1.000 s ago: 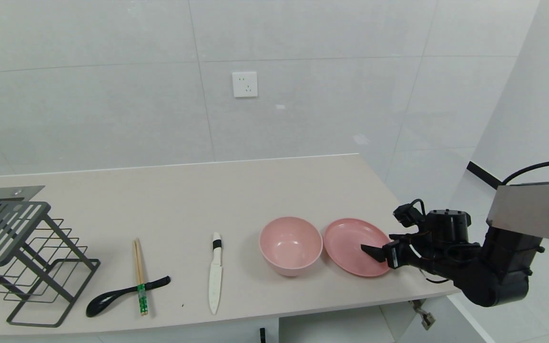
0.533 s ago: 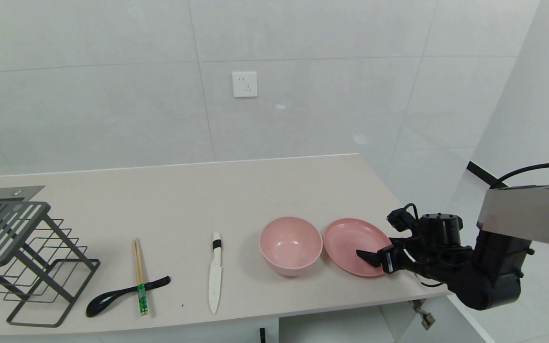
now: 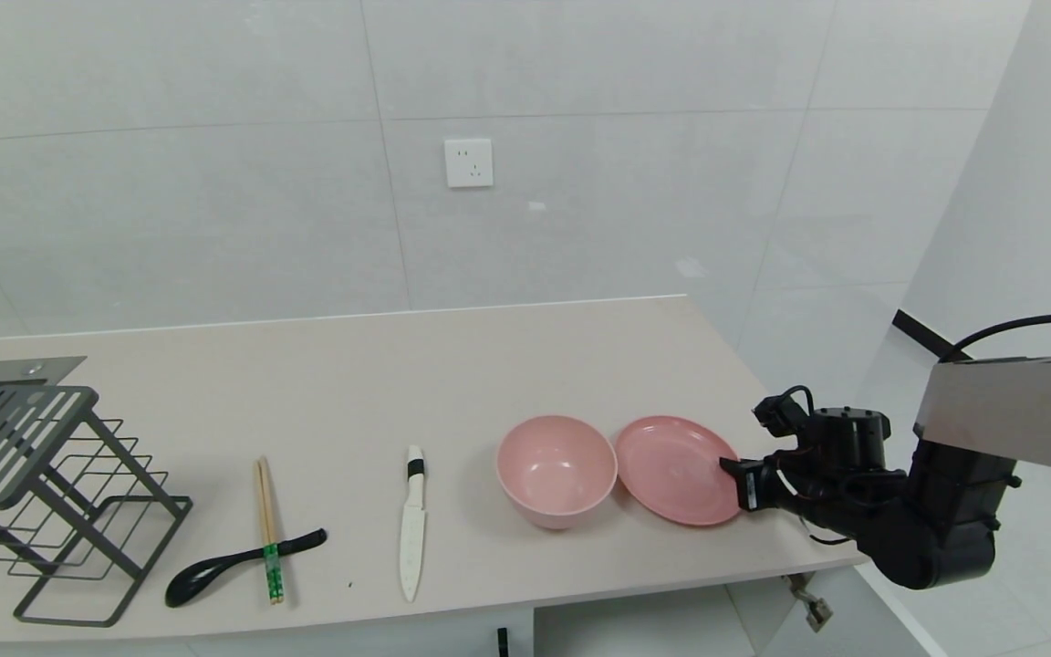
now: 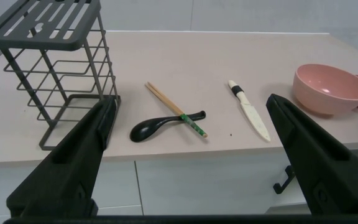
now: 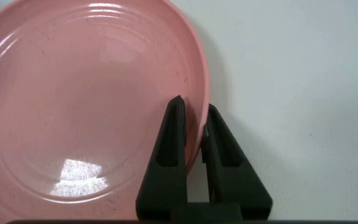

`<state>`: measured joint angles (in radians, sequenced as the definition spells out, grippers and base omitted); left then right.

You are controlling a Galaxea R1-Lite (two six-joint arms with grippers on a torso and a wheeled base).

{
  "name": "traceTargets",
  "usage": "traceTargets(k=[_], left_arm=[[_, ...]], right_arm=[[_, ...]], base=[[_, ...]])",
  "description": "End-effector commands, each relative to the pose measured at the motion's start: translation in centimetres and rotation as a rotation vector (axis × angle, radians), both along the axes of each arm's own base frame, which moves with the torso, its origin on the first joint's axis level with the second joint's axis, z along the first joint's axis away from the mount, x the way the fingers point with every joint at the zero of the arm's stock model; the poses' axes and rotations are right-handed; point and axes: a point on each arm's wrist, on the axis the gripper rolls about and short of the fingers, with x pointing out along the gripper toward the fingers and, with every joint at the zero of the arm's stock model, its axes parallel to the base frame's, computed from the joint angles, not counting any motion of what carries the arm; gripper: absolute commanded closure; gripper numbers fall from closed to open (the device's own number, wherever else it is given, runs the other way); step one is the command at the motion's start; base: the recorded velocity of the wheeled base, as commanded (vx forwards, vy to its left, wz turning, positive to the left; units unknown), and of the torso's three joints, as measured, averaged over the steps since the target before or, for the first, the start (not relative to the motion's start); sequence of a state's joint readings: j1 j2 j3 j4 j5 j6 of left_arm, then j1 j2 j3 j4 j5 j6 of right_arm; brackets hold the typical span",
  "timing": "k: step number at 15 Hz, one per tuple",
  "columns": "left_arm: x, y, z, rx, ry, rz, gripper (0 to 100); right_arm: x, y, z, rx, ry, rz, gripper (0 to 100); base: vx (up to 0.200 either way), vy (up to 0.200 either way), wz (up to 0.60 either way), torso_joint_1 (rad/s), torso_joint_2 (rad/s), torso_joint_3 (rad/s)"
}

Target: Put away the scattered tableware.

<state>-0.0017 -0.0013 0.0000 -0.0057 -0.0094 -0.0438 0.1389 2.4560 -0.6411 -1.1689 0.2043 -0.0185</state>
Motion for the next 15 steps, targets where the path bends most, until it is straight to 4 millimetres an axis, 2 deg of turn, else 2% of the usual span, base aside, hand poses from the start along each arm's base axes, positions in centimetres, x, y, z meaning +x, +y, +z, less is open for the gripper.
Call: traceTargets(k=[1,4,7,10,12,15], left_arm=[[0.0,0.0,0.0,-0.001,0.001,0.0,0],[0.0,0.0,0.0,-0.001,0.001,0.0,0],[0.0,0.0,0.0,-0.001,0.001,0.0,0],[0.0,0.0,0.0,-0.001,0.001,0.0,0],[0.0,0.0,0.0,-0.001,0.001,0.0,0],[0.0,0.0,0.0,0.001,0.001,-0.001,0]], right_arm=[[0.0,-0.4,-0.2,-0.005,0.009,-0.009,100],[0.3,-0.5,1.0,0.017,-0.054,-0.022,100],[0.1,-1.0,4.4,0.072,-0.173,-0.063,100],[-2.0,-2.2,8.3,0.087,-0.241,-0.092,100],[-3.0,-2.2,10.7,0.1,-0.305,-0.09,100],[-4.9,-2.2,13.1,0.112,-0.368,-0.081,100]], base=[[0.0,0.0,0.0,0.0,0.0,0.0],[0.0,0.0,0.0,0.0,0.0,0.0],[0.0,0.0,0.0,0.0,0.0,0.0],[0.0,0.0,0.0,0.0,0.0,0.0],[0.0,0.0,0.0,0.0,0.0,0.0],[0.0,0.0,0.0,0.0,0.0,0.0]])
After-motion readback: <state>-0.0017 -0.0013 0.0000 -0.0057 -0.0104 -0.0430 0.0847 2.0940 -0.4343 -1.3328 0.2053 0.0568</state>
